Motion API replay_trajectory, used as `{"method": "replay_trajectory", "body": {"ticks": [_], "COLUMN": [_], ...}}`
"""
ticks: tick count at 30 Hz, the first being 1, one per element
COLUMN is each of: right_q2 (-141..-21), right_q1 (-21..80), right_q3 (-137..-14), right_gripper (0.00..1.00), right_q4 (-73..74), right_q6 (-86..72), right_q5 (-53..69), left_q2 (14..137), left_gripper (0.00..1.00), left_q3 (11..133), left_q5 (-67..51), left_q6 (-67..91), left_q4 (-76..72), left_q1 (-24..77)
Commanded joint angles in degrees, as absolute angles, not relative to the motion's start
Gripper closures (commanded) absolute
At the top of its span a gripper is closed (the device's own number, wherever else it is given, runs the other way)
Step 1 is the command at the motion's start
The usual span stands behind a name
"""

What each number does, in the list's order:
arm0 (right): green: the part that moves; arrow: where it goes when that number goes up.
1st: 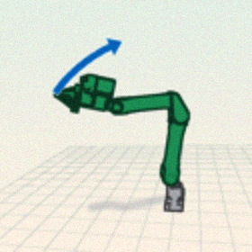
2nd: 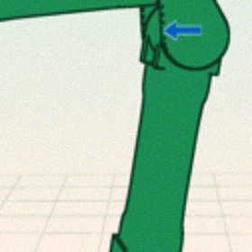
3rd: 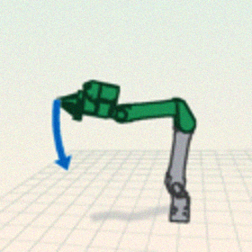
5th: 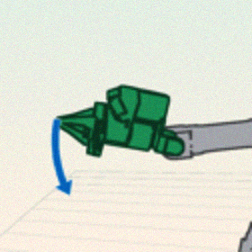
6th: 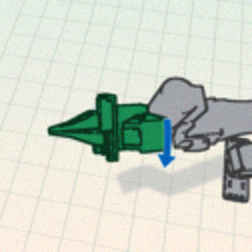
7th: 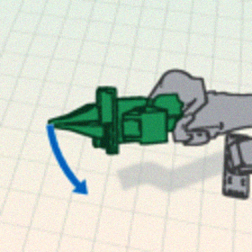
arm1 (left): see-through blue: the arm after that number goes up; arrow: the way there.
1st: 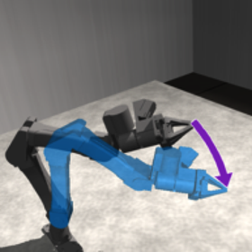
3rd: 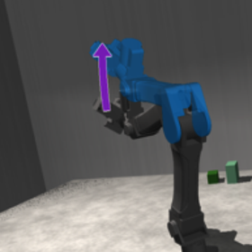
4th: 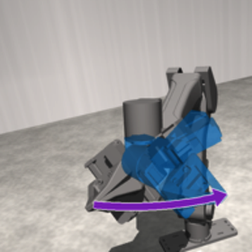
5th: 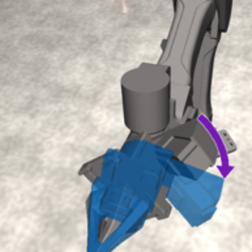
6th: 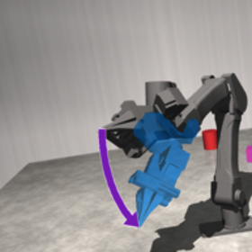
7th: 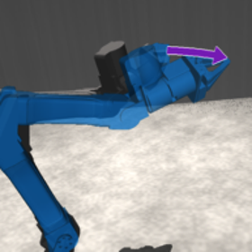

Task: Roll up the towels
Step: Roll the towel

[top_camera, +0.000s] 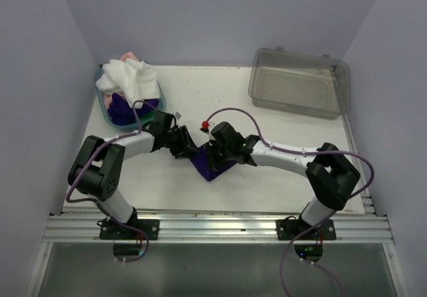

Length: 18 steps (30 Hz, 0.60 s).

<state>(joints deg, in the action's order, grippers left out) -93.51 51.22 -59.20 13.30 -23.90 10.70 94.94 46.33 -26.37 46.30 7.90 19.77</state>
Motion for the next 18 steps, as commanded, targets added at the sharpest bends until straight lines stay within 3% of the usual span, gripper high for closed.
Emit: {"method": "replay_trajectory", "body": {"ticks": [1, 11, 18], "right_q2": [-95.53, -92.82, -90.7], "right_q1": [50.98, 51.59, 54.31], "right_q3": [-59.15, -55.9, -60.9], "right_gripper": [0.96, 0.98, 1.0], "right_q4": [16.79, 16.7, 21.88], "right_q6": [-24.43, -25.66, -25.31], "right_q5": [4.4, 0.44, -4.83], "left_q2": [95.54, 97.47, 96.95], "left_gripper": [0.54, 0.54, 0.54], "left_q3": [48.16, 49.13, 47.99], "left_q5": [-25.58, -25.84, -25.4], "left_q6": [44.91, 45.09, 45.26], "left_q4": [8.96, 8.96, 8.88], "left_q1": [19.51, 19.6, 19.69]}}
